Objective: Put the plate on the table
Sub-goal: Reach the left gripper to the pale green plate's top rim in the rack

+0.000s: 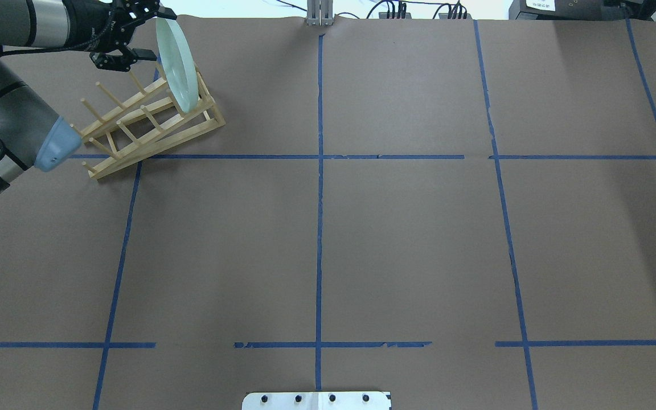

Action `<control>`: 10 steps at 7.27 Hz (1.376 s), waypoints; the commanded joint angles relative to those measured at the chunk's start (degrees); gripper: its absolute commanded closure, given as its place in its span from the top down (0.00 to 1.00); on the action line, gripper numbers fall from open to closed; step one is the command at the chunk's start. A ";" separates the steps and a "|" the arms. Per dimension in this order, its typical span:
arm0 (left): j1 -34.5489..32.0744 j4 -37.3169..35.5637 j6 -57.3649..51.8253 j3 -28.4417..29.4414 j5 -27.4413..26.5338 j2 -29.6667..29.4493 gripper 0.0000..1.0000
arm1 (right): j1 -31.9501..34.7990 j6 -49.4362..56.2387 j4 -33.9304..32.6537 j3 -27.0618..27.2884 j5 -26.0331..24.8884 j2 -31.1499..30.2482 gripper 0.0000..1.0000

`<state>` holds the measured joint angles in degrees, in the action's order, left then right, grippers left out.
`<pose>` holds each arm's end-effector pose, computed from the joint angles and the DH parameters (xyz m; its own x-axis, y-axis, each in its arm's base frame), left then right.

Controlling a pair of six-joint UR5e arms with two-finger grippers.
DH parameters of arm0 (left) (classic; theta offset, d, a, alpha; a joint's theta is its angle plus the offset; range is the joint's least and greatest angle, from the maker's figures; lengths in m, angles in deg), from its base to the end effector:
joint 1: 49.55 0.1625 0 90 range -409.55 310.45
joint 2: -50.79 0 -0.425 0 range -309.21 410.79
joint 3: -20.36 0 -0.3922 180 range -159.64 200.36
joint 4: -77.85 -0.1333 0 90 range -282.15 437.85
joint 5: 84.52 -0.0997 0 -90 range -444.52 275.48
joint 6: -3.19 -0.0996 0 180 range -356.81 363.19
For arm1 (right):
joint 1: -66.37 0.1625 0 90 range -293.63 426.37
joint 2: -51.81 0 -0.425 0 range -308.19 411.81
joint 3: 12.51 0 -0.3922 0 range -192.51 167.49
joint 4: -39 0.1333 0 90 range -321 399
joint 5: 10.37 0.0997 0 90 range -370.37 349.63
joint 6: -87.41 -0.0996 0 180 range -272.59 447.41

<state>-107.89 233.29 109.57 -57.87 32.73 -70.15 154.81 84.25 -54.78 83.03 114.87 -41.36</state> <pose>0.2857 -0.6303 0.3073 -0.0986 -0.3177 -0.9430 0.5103 0.7974 -0.3220 0.0631 -0.4679 0.6544 0.8171 0.0471 0.5746 -0.0179 0.9983 -0.0564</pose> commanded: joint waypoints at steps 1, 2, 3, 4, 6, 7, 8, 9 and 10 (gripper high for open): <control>0.43 0.13 -0.03 1.05 -0.09 -1.05 0.74 | -0.01 0.00 0.00 0.00 0.00 0.00 1.00; 0.69 0.13 -0.03 1.41 -0.09 -1.14 0.70 | 0.07 0.00 0.00 0.00 0.00 0.00 1.00; 0.69 0.13 -0.03 1.41 -0.09 -1.14 0.59 | -0.01 0.00 0.00 0.00 0.00 0.00 1.00; 0.69 0.13 -0.03 1.41 -0.09 -1.14 0.47 | -0.02 0.00 0.00 0.00 0.00 0.00 1.00; 0.69 0.22 -0.03 1.41 -0.09 -1.14 0.31 | -0.01 0.00 0.00 0.00 0.00 0.00 1.00; 0.69 0.48 -0.03 1.41 -0.09 -1.05 0.27 | 0.07 0.00 0.00 0.00 0.00 0.00 1.00; 0.69 1.44 -0.03 1.41 0.00 -0.88 0.22 | -0.01 0.00 0.00 0.00 0.00 0.00 1.00; 0.69 1.80 -0.03 1.41 0.00 -0.87 0.16 | 0.07 0.00 0.00 0.00 0.00 0.00 1.00; 0.60 2.06 -0.03 1.32 0.00 -0.87 0.12 | -0.01 0.00 -0.09 0.00 0.00 0.00 1.00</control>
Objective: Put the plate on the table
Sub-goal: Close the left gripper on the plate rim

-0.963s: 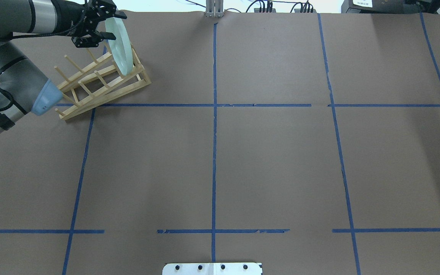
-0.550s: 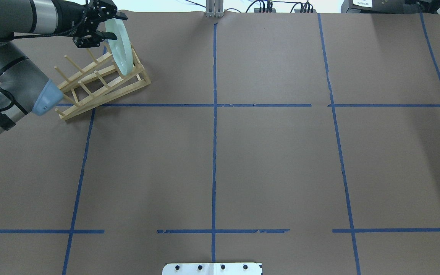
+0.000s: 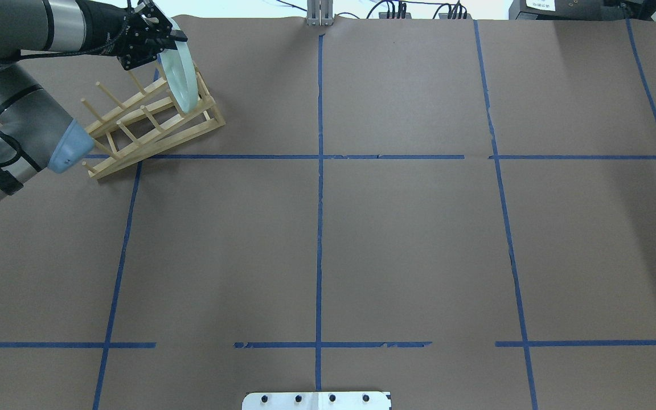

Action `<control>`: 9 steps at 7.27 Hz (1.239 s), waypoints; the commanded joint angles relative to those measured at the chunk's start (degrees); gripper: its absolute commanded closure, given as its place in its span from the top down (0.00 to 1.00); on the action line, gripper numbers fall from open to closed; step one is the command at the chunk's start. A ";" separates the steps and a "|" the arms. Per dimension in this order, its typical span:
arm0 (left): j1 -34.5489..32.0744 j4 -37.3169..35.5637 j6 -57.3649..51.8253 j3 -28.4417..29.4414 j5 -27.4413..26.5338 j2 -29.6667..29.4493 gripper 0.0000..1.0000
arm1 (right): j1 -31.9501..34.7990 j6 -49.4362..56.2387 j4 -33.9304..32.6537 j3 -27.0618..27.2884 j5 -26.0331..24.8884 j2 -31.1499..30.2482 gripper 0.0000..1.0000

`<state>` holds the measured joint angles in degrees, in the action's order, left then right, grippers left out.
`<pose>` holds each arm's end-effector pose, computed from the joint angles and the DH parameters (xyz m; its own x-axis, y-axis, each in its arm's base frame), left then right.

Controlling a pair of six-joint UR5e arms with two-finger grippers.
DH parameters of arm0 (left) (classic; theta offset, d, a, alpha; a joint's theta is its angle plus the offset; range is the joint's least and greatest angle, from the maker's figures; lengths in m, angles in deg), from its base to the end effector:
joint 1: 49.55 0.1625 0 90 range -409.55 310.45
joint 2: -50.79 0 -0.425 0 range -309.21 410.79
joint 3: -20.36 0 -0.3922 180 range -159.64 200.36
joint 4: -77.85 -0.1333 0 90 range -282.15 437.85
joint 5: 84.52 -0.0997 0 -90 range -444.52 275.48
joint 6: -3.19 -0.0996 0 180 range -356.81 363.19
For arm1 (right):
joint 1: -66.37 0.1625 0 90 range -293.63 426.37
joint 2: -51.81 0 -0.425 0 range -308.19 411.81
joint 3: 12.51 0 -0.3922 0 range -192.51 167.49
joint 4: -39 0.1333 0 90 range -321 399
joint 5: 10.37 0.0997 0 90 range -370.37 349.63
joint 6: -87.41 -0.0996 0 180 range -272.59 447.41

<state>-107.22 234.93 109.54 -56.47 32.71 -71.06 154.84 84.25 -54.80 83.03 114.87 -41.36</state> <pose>0.2957 -0.6312 0.3050 -0.1049 -0.3024 -0.9474 0.4979 0.8087 -0.3132 0.0634 -0.4679 0.6544 0.8171 0.0477 0.5746 -0.0184 0.9982 -0.0567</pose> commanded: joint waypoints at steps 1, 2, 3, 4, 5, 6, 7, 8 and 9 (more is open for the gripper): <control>-0.16 1.03 0.09 -0.08 0.02 0.12 0.11 | -0.04 0.00 -0.07 0.00 0.00 0.00 1.00; -0.16 1.91 0.18 -0.08 0.02 0.21 0.04 | -0.04 0.00 0.02 0.00 0.00 0.00 1.00; -0.16 2.53 0.18 -0.08 0.02 0.47 0.02 | -0.04 0.00 0.02 0.00 0.00 0.00 1.00; -0.25 2.62 0.09 -0.08 0.02 0.56 0.02 | -0.04 0.00 0.02 0.00 0.00 0.00 1.00; -0.25 2.71 0.09 -0.08 0.02 0.56 0.01 | 0.04 0.00 -0.07 0.00 0.00 0.00 1.00; -0.25 5.15 0.18 -0.08 0.02 0.83 0.00 | 0.04 0.00 0.02 0.00 0.00 0.00 1.00; -0.33 7.26 0.27 -0.08 0.02 1.35 0.00 | 0.04 0.00 0.02 0.00 0.00 0.00 1.00; -0.42 9.80 0.88 -0.08 0.02 2.23 0.00 | -0.04 0.00 0.02 0.00 0.00 0.00 1.00; -0.42 12.18 2.01 0.01 0.02 2.76 0.00 | -0.04 0.00 0.02 0.00 0.00 0.00 1.00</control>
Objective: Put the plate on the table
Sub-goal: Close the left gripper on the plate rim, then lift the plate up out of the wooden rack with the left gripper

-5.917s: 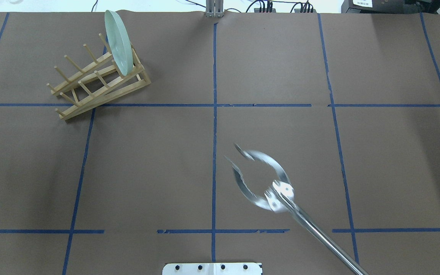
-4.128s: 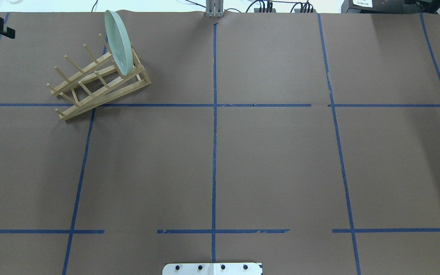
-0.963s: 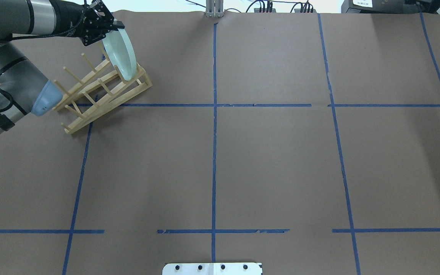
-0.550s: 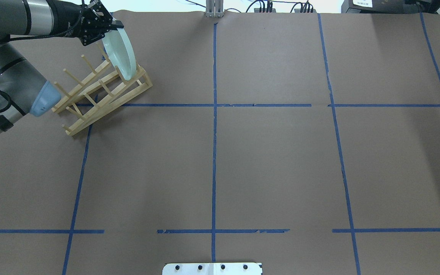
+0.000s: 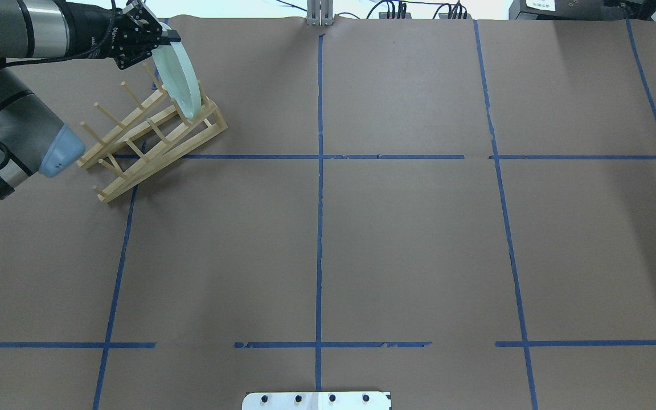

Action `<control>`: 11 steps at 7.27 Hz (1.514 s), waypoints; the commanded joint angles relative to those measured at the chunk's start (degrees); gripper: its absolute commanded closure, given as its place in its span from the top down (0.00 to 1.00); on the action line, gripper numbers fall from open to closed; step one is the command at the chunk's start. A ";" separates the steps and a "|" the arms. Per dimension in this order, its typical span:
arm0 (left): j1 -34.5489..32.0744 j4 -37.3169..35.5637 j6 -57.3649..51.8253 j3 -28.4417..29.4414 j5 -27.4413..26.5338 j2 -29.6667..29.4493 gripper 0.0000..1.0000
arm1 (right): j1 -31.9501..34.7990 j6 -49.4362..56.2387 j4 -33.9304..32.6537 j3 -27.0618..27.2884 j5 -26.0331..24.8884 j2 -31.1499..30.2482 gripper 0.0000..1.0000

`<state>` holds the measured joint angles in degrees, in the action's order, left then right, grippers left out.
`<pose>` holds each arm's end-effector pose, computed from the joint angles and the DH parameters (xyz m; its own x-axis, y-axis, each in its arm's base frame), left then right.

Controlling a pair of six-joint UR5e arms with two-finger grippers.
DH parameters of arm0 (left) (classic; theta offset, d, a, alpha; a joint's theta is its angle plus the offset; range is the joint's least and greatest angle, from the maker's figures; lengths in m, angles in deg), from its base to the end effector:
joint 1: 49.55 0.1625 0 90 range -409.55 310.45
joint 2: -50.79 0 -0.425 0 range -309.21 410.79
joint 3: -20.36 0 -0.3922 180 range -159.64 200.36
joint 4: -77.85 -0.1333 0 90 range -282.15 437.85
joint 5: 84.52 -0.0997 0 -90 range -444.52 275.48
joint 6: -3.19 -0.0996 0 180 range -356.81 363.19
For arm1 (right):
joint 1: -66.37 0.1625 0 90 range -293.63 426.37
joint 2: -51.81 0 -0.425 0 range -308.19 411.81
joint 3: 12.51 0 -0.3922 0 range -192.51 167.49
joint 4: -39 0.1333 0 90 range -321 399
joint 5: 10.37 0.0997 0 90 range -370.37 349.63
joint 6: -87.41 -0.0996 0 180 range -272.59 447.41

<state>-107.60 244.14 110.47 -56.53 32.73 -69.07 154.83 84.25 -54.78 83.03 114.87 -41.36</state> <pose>0.2803 -0.6152 0.3138 -0.1790 -0.2120 -0.9607 0.4809 0.8330 -0.2734 0.0633 -0.4679 0.6544 0.8171 0.0473 0.5746 -0.0182 0.9982 -0.0564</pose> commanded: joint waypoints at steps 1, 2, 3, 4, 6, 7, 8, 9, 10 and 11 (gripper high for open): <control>-0.13 5.60 2.83 0.08 -0.09 1.55 0.00 | 0.05 0.00 -0.08 0.00 0.00 0.00 1.00; -0.13 8.41 5.11 -0.01 -0.09 2.17 0.00 | 0.05 0.00 -0.08 0.00 0.00 0.00 1.00; -0.48 10.27 6.00 -0.01 -0.09 2.26 0.00 | -0.04 0.00 -0.08 0.00 0.00 0.00 1.00; -0.92 12.46 6.71 -0.01 -0.09 2.44 0.00 | -0.04 0.00 -0.08 0.00 0.00 0.00 1.00; -5.38 18.95 14.83 -0.01 0.00 2.70 0.00 | 0.05 0.00 0.00 0.00 0.00 0.00 1.00; -7.49 22.38 19.76 -0.10 0.00 2.70 0.00 | 0.05 0.00 0.00 0.00 0.00 0.00 1.00; -8.99 24.33 23.46 -0.62 0.09 2.70 0.00 | -0.04 0.00 -0.08 0.00 0.00 0.00 1.00; -9.44 23.91 22.89 -2.80 0.96 2.61 0.00 | 0.05 0.00 0.00 0.00 0.00 0.00 1.00; -9.71 21.91 22.62 -5.35 5.75 2.61 0.00 | -0.04 0.00 -0.08 0.00 0.00 0.00 1.00; -10.32 16.75 21.75 -9.46 9.89 2.53 0.00 | -0.04 0.00 0.00 0.00 0.00 0.00 1.00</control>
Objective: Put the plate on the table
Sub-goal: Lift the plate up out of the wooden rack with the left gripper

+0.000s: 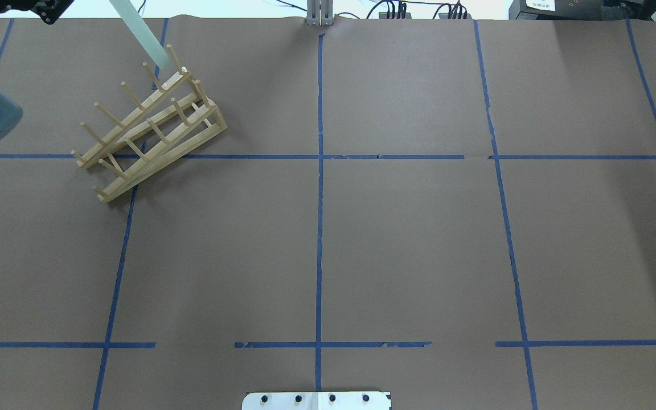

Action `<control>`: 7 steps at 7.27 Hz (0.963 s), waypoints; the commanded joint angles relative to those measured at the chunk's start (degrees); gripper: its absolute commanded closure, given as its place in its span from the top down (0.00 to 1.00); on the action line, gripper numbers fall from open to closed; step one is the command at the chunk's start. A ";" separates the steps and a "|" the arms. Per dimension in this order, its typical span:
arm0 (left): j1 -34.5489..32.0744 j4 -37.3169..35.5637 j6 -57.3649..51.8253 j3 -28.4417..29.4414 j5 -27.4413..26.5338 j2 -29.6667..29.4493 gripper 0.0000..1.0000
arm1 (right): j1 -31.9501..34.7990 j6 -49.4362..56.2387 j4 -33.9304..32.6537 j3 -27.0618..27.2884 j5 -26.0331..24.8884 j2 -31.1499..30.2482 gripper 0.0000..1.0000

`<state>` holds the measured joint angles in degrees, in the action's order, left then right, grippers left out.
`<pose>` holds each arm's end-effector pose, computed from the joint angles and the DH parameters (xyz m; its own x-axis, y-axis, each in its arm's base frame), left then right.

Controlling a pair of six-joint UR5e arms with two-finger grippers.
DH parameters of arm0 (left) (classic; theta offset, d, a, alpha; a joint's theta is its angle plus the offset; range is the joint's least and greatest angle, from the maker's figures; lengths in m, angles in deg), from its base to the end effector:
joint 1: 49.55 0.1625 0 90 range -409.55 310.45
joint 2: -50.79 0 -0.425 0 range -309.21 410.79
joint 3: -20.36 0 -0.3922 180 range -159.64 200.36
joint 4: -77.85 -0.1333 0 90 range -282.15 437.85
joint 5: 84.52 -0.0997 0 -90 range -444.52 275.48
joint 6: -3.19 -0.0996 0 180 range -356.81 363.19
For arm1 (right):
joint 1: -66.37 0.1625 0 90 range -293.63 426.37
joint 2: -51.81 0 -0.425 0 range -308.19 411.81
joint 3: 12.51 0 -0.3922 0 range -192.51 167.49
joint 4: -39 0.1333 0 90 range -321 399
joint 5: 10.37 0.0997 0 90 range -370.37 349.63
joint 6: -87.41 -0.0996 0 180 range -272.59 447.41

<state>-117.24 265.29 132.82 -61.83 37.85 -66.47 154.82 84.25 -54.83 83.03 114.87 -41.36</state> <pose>0.1517 -0.5803 0.2827 -0.5150 -0.1640 -0.8414 0.3527 0.8541 -0.3824 0.0632 -0.4678 0.6545 0.8171 0.0477 0.5745 -0.0180 0.9982 -0.0572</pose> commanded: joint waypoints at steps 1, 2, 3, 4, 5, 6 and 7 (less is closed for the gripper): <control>-1.47 -16.02 -5.48 -11.61 7.33 -0.16 0.00 | -0.03 0.00 0.05 0.00 0.00 0.00 1.00; -1.05 -30.58 -12.40 -18.99 7.44 -0.51 0.00 | 0.06 0.00 0.05 0.00 0.00 0.00 1.00; 1.74 -44.82 -19.78 -25.59 7.44 -1.03 0.00 | -0.03 0.00 0.05 0.00 0.00 0.00 1.00; 6.21 -55.58 -25.51 -28.44 7.27 -3.21 0.00 | 0.06 0.00 0.05 0.00 0.00 0.00 1.00; 9.73 -66.82 -31.05 -30.12 6.83 -5.76 0.00 | 0.06 0.00 -0.04 0.00 0.00 0.00 1.00; 12.99 -75.81 -36.93 -31.62 5.08 -7.61 0.00 | 0.06 0.00 0.04 0.00 0.00 0.00 1.00; 19.72 -87.04 -43.43 -33.55 -3.02 -9.11 0.00 | 0.06 0.00 0.05 0.00 0.00 0.00 1.00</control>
<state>-104.04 191.01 96.85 -93.12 41.43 -73.57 154.88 84.25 -54.80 83.03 114.87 -41.35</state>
